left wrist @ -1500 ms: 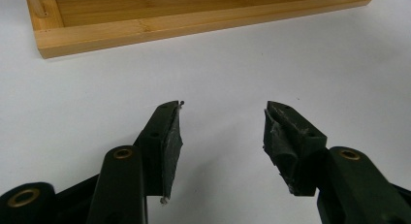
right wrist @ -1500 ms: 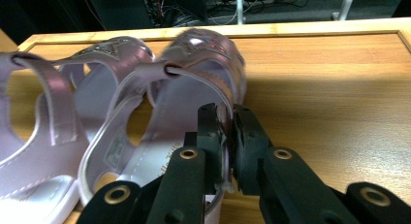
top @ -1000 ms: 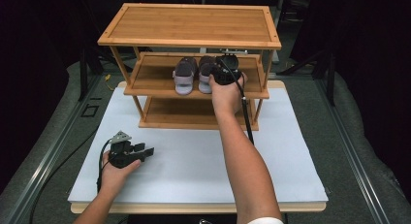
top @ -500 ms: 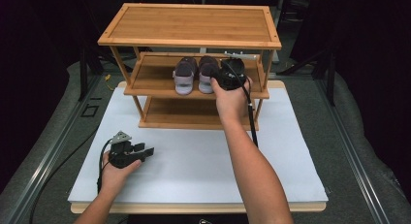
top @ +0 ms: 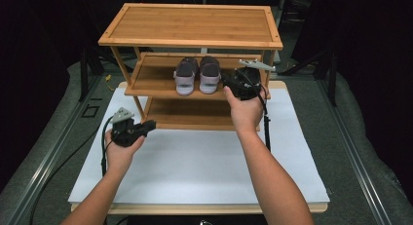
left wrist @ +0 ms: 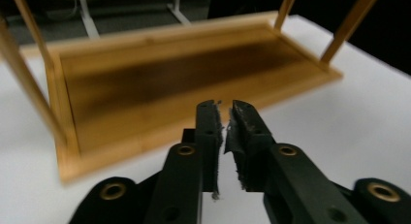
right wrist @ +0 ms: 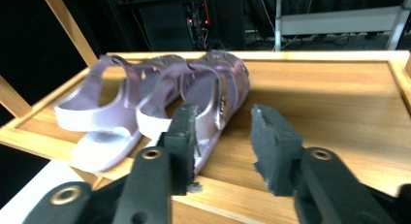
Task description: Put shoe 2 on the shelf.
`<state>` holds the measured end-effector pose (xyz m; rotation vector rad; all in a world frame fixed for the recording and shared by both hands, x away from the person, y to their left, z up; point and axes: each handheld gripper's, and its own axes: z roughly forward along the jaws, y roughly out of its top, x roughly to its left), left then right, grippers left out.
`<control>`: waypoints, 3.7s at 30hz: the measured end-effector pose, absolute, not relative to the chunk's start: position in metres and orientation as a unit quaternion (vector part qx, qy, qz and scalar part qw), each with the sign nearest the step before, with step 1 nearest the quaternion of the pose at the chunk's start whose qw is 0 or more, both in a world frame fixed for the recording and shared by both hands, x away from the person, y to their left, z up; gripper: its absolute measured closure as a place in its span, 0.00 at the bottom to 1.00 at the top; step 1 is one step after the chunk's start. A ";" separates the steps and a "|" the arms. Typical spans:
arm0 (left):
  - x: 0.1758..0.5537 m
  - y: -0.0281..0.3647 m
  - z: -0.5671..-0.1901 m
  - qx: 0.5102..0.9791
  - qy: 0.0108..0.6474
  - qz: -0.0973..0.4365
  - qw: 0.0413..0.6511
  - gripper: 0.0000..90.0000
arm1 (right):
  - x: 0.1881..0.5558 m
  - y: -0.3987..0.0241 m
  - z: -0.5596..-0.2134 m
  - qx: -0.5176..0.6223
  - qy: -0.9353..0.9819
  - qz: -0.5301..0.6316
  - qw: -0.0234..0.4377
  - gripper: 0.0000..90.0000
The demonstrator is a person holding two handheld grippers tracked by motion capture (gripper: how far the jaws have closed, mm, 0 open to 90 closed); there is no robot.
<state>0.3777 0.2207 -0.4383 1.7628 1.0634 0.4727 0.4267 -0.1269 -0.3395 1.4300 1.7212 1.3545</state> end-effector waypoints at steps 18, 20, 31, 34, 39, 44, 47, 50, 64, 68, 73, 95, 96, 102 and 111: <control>0.454 0.156 -0.369 0.716 0.451 0.217 0.486 1.00 | 0.454 -0.130 -0.363 0.540 0.646 0.482 0.241 0.93; 0.458 0.155 -0.370 0.717 0.456 0.220 0.479 1.00 | 0.455 -0.130 -0.364 0.539 0.648 0.484 0.237 0.93; 0.471 0.148 -0.376 0.712 0.467 0.202 0.485 1.00 | 0.470 -0.126 -0.375 0.545 0.650 0.481 0.221 0.93; 0.473 0.144 -0.376 0.714 0.466 0.203 0.482 1.00 | 0.473 -0.124 -0.378 0.549 0.650 0.481 0.211 0.93; 0.477 0.140 -0.375 0.718 0.465 0.202 0.477 1.00 | 0.477 -0.118 -0.383 0.541 0.658 0.487 0.195 0.97; 0.484 0.137 -0.373 0.726 0.460 0.203 0.469 1.00 | 0.478 -0.114 -0.384 0.545 0.653 0.488 0.194 1.00; 0.488 0.134 -0.372 0.728 0.459 0.210 0.464 1.00 | 0.480 -0.116 -0.382 0.542 0.662 0.488 0.176 1.00; 0.496 0.135 -0.371 0.739 0.442 0.215 0.461 1.00 | 0.481 -0.113 -0.380 0.543 0.665 0.478 0.185 1.00; 0.499 0.138 -0.373 0.733 0.452 0.206 0.465 1.00 | 0.481 -0.111 -0.379 0.544 0.666 0.466 0.206 1.00; 0.499 0.139 -0.373 0.734 0.454 0.208 0.461 1.00 | 0.480 -0.112 -0.379 0.539 0.672 0.458 0.217 0.98; 0.496 0.143 -0.371 0.732 0.452 0.210 0.464 1.00 | 0.477 -0.116 -0.377 0.535 0.672 0.463 0.219 0.97; 0.464 0.163 -0.352 0.713 0.455 0.212 0.489 0.99 | 0.450 -0.132 -0.360 0.526 0.668 0.466 0.247 0.97; 0.462 0.164 -0.351 0.713 0.453 0.212 0.492 0.99 | 0.449 -0.132 -0.359 0.524 0.668 0.466 0.248 0.97; 0.453 0.173 -0.343 0.715 0.443 0.209 0.499 1.00 | 0.440 -0.132 -0.353 0.511 0.672 0.473 0.254 0.97; 0.428 0.187 -0.330 0.721 0.421 0.210 0.509 1.00 | 0.419 -0.133 -0.337 0.478 0.689 0.477 0.263 0.97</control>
